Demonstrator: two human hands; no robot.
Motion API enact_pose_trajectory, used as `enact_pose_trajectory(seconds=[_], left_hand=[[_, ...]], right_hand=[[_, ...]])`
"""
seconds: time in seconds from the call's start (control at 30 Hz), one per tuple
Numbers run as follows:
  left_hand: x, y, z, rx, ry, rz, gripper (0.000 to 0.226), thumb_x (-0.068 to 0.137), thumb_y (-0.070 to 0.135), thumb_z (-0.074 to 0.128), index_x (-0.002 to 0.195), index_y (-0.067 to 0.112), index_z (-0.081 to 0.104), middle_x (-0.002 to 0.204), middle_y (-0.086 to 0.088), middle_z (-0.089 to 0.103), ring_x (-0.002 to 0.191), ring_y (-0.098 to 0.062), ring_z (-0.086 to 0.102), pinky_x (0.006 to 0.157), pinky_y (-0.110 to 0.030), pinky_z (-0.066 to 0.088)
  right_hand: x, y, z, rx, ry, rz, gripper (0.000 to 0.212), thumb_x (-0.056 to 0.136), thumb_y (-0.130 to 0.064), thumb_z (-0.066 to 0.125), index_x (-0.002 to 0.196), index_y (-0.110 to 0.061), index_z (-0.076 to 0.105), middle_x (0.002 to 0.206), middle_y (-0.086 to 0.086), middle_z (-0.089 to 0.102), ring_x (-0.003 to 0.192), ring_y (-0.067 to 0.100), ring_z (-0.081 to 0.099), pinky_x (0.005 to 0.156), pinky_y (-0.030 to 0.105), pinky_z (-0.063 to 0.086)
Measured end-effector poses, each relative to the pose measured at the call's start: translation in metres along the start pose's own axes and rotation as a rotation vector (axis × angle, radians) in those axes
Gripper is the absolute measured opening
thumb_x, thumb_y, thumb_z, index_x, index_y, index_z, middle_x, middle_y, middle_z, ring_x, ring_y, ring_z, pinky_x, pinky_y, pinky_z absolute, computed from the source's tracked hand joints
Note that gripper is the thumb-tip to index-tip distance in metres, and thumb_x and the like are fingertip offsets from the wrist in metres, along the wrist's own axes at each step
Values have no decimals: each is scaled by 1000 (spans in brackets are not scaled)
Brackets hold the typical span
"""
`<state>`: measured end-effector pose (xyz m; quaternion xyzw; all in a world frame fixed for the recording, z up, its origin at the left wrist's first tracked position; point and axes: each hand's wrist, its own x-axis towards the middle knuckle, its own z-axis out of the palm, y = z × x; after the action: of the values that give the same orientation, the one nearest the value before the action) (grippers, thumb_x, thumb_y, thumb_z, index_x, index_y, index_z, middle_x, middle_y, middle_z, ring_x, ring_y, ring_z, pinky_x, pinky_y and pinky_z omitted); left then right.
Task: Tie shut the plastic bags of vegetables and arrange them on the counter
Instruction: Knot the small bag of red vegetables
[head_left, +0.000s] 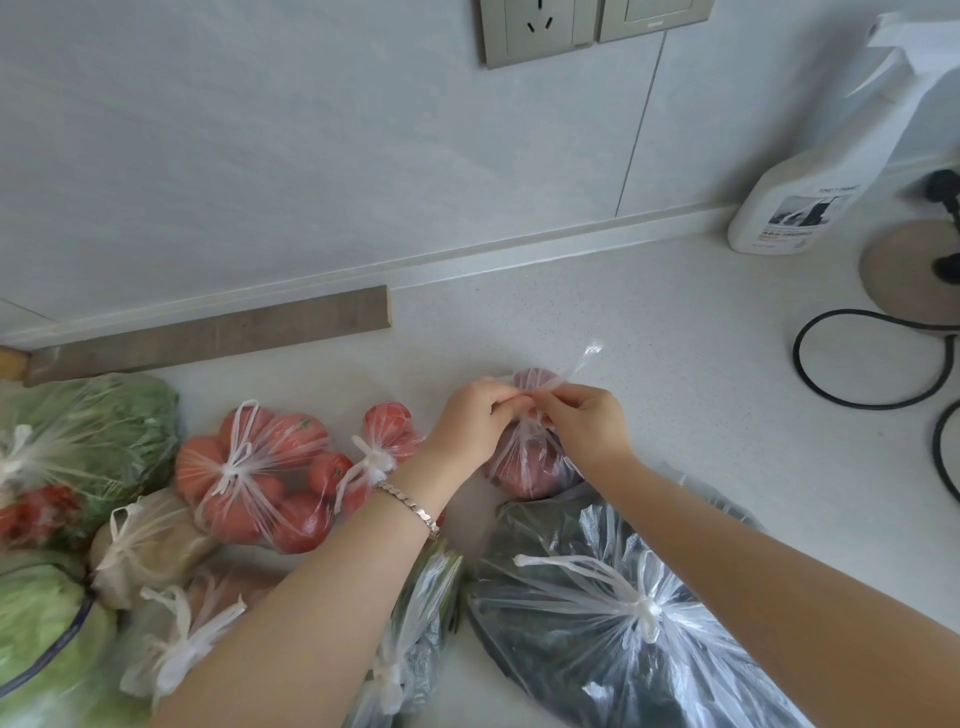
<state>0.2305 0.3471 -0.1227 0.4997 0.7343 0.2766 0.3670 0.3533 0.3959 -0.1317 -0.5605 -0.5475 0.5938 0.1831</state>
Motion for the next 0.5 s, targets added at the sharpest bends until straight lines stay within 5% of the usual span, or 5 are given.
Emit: enact_pose_trajectory(seconds=[0.17,0.23,0.33,0.5], left_hand=[[-4,-6,4,-100,48,-71,18,83,15,65,95,4,72,72,1,60,63,-4,50,65,-11,39],[-4,-3,7,-114,91,-84,17,83,13,65,94,3,72,81,-6,67,70,-9,56,69,-15,43],[-5,0,11,-153,138,-126,16,84,12,64,94,3,72,92,-11,70,78,-13,58,68,-10,42],[0,4,7,-221,89,-262,18,86,12,61,99,3,70,97,-10,69,82,-11,58,70,-19,45]], right_hand=[[2,4,3,-48,79,-23,26,85,-20,59,66,-5,68,57,10,58,46,13,43,49,25,36],[4,3,3,-61,71,-26,21,85,-19,60,68,-7,68,58,7,61,44,11,44,47,23,36],[5,1,4,-77,100,-27,12,83,-23,64,90,-14,60,61,-1,62,47,6,49,46,16,36],[-8,4,5,-198,16,-148,38,82,-24,67,114,-22,47,77,-4,63,64,2,56,53,0,41]])
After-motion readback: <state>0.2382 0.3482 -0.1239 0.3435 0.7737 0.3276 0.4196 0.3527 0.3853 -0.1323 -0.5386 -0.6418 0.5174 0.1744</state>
